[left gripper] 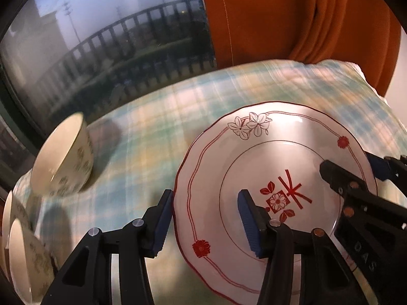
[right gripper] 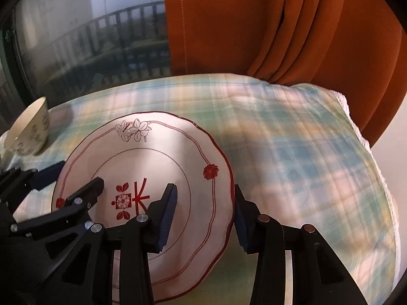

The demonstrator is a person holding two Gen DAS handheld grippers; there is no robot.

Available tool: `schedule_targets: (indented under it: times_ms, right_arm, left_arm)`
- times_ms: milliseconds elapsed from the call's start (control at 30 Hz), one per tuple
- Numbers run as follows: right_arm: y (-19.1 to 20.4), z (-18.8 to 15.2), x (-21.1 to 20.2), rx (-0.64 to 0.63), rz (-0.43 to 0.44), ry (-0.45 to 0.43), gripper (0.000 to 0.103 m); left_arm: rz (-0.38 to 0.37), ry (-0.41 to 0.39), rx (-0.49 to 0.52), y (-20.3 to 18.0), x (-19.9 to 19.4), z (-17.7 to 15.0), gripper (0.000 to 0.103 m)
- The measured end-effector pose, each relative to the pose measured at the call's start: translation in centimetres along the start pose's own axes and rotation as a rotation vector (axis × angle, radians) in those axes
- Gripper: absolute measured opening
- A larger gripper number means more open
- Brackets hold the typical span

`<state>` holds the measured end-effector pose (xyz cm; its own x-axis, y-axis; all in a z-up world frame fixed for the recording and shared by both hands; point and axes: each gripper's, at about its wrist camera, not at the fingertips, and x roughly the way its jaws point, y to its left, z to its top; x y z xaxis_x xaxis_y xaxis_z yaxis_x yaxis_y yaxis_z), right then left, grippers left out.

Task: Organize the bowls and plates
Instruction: 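Grasp the rim of the small red-patterned plate with the right tool, then lift the red-patterned plate with the right tool and carry it over the yellow-flowered stack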

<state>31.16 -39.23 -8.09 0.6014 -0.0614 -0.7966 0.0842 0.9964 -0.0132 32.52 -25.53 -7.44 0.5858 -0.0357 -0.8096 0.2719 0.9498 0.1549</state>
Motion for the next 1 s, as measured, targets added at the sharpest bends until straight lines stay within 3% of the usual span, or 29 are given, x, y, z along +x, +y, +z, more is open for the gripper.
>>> schedule_targets:
  times_ms: [367, 600, 1000]
  right_arm:
    - [3.7, -5.0, -4.3, -0.014, 0.036, 0.011, 0.045]
    - [6.6, -8.2, -7.3, -0.070, 0.021, 0.001, 0.045]
    - [7.5, -10.9, -8.0, -0.053, 0.012, 0.066, 0.050]
  left_arm:
    - [-0.028, 0.041, -0.002, 2.9, -4.4, -6.9, 0.053]
    - [-0.067, 0.071, -0.058, 5.1, -6.6, -10.1, 0.052]
    - [-0.096, 0.028, -0.057, 5.5, -7.6, -11.5, 0.054]
